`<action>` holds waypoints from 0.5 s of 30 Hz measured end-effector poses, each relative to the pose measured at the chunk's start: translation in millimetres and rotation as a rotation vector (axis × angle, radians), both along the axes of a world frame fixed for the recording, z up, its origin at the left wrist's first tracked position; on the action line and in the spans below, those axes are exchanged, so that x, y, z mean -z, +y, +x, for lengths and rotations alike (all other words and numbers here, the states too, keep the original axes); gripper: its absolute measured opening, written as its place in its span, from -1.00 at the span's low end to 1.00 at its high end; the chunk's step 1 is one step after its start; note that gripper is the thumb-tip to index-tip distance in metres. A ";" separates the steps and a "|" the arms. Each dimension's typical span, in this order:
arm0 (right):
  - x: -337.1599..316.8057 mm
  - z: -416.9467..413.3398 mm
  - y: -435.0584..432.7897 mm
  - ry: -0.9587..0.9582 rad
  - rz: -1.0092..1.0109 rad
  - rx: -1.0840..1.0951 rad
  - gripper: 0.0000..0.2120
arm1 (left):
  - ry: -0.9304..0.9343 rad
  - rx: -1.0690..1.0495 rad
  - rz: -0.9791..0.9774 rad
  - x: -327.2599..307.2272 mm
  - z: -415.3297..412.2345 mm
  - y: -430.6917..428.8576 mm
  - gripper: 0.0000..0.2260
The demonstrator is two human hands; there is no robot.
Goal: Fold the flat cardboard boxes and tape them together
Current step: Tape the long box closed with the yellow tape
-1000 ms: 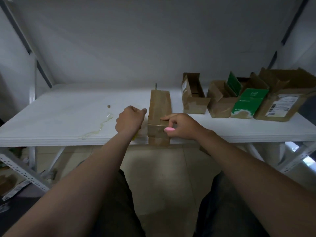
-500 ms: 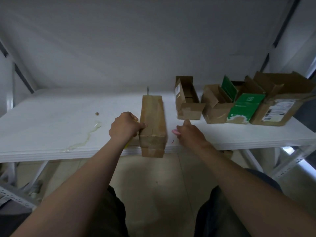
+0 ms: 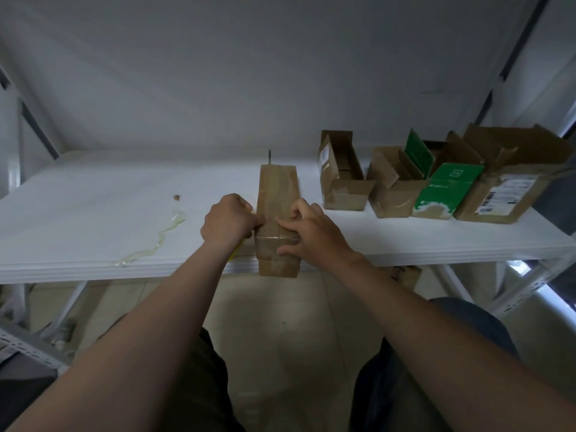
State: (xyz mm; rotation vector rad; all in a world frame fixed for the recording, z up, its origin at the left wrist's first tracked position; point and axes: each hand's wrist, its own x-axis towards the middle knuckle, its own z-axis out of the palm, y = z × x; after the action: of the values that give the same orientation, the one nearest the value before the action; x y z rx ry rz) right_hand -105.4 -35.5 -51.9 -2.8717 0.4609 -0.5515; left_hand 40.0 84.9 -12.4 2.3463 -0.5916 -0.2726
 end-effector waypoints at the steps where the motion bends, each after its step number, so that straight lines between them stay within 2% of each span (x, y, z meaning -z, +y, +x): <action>1: -1.1 0.2 1.3 0.022 -0.018 0.002 -0.29 | 0.002 0.000 -0.001 -1.6 -1.6 1.0 -0.66; 5: -4.1 -4.7 5.9 0.106 -0.037 -0.004 -0.17 | 0.025 -0.013 -0.066 -8.1 -5.6 12.6 -0.61; 7: -13.9 -8.7 8.0 0.166 0.026 -0.001 -0.11 | 0.006 -0.011 -0.135 -15.9 -8.2 20.7 -0.59; 9: -31.2 -12.7 10.6 0.147 0.130 0.028 -0.17 | 0.040 0.009 -0.252 -30.7 -13.9 28.4 -0.66; 12: -58.9 -18.4 22.8 -0.109 0.413 0.044 -0.32 | 0.115 0.077 -0.421 -59.0 -32.1 40.2 -0.87; 15: -75.3 -19.5 40.7 -0.217 0.778 -0.060 -0.50 | 0.100 0.154 -0.504 -76.6 -55.0 40.3 -0.87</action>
State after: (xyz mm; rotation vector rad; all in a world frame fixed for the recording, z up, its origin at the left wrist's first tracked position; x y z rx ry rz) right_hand -125.0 5.3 23.3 -2.0548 0.4292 -0.5171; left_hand -15.0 125.2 64.2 1.7970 -0.7014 -0.2721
